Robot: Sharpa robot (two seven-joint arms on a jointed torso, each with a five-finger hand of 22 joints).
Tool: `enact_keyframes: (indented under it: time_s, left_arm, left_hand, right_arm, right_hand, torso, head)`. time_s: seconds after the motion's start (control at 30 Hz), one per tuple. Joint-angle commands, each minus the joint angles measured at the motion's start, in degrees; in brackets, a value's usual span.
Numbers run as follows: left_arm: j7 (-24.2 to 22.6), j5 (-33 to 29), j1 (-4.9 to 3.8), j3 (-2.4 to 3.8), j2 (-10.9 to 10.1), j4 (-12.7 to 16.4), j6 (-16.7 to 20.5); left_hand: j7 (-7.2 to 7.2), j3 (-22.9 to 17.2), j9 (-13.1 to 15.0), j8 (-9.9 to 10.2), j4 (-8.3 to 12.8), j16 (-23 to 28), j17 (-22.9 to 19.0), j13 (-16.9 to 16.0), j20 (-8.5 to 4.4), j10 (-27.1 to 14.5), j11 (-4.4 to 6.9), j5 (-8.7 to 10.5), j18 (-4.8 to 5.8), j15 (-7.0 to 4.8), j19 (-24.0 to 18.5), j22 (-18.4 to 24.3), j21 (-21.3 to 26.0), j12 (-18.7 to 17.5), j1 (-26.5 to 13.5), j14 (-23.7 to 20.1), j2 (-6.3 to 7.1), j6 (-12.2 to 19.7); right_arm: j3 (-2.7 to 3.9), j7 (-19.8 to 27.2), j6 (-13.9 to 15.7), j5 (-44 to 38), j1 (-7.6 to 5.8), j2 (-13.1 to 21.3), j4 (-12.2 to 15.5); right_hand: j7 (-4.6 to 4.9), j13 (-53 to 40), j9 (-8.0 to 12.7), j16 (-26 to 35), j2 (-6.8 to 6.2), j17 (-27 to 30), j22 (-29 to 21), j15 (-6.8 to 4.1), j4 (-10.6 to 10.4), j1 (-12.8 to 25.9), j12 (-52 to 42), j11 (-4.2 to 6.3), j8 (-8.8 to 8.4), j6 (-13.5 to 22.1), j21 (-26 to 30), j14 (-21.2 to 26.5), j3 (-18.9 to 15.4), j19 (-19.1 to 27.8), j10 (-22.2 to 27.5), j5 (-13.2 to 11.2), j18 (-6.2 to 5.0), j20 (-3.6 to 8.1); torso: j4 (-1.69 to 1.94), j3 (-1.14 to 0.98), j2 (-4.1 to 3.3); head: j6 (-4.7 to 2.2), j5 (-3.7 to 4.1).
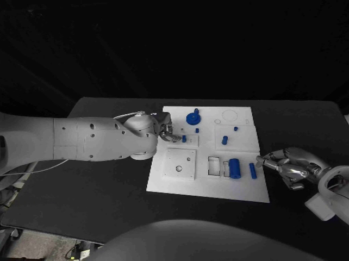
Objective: Assemble the parts on the task board
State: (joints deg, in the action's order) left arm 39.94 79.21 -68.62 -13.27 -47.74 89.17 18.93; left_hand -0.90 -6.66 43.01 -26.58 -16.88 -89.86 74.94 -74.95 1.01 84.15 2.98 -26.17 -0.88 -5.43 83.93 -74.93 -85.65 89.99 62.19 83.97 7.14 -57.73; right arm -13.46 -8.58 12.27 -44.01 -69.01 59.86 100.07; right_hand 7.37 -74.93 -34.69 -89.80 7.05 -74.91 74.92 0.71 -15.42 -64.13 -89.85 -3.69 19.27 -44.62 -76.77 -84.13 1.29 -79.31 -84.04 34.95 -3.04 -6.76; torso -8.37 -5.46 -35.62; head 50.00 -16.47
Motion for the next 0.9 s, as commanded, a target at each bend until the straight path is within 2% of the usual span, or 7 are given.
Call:
enact_keyframes:
  time_s: [0.03,0.27,0.43,0.5,0.9]
  left_arm:
    - [1.6,-0.1,-0.01,0.02,-0.1,0.2,0.3]
    - [1.5,-0.1,-0.01,0.02,-0.4,0.4,0.9]
    - [1.0,-0.5,-0.01,0.02,-0.5,0.5,1.5]
    - [0.8,-0.7,-0.01,0.02,-0.5,0.4,1.6]
    - [-0.6,-2.1,-0.01,0.02,-0.2,0.0,1.3]
  left_hand:
    - [-0.1,0.5,0.1,0.0,0.0,-0.1,15.1,-15.1,0.19,5.9,-0.15,-1.13,-0.17,0.12,4.1,-13.7,0.2,0.0,-0.1,6.0,-0.58,-0.1]
    - [-0.09,0.3,0.1,0.1,0.0,-0.1,15.1,-15.1,0.17,5.9,-0.14,-2.36,-0.17,0.1,4.1,-13.7,0.3,0.0,0.2,6.0,-0.68,0.2]
    - [0.01,-0.8,0.1,0.1,0.0,-0.1,15.1,-15.1,0.1,5.9,-0.05,-6.66,-0.17,0.03,4.1,-13.7,0.2,0.0,0.6,6.0,-0.95,0.3]
    - [0.07,-1.5,0.1,0.1,0.0,-0.1,15.1,-15.1,0.06,5.9,0.0,-7.82,-0.16,0.02,4.1,-13.7,0.2,0.0,0.7,6.0,-0.98,0.3]
    - [0.26,-3.9,0.2,0.0,0.0,-0.1,15.1,-15.1,-0.01,5.9,0.16,-7.79,-0.18,-0.11,4.1,-13.7,0.3,0.0,1.1,6.0,-0.63,0.0]
  right_arm:
    - [-0.01,0.3,-0.7,-0.5,0.07,0.0,0.0]
    - [-0.01,0.5,-0.5,-0.5,0.08,-0.1,0.0]
    - [-0.01,0.5,-0.4,-0.5,0.08,-0.1,0.0]
    - [-0.01,0.5,-0.4,-0.5,0.08,-0.1,0.0]
    - [-0.01,0.5,-0.4,-0.5,0.08,-0.1,-0.1]
  right_hand:
    - [0.03,-15.1,0.1,-0.2,0.01,-15.1,9.9,-0.33,0.1,-0.4,-0.2,0.25,0.21,0.3,0.2,-5.9,0.4,0.5,-6.0,0.3,-0.83,0.03]
    - [0.04,-15.1,0.1,-0.2,-0.05,-15.1,9.9,-0.32,0.1,-0.6,-0.2,0.25,0.2,0.3,0.2,-5.9,0.4,0.5,-6.0,0.4,-0.83,0.03]
    - [0.04,-15.1,0.1,-0.2,-0.05,-15.1,9.9,-0.32,0.1,-0.6,-0.2,0.25,0.2,0.3,0.2,-5.9,0.4,0.5,-6.0,0.4,-0.83,0.03]
    - [0.04,-15.1,0.1,-0.2,-0.05,-15.1,9.9,-0.32,0.1,-0.6,-0.2,0.25,0.2,0.3,0.2,-5.9,0.4,0.5,-6.0,0.4,-0.83,0.03]
    - [0.02,-15.1,0.1,-0.2,-0.08,-15.1,9.9,-0.32,0.2,-0.8,-0.2,0.26,0.22,0.3,0.3,-5.9,0.6,0.5,-6.0,0.4,-0.83,0.03]
  torso:
    - [-0.02,0.0,0.0]
    - [-0.01,0.01,0.01]
    - [-0.01,0.01,-0.02]
    - [-0.01,0.0,-0.01]
    - [-0.03,0.0,0.02]
  head:
    - [0.0,-0.07]
    - [0.0,-0.07]
    - [0.0,-0.08]
    - [0.0,-0.08]
    - [0.0,-0.15]
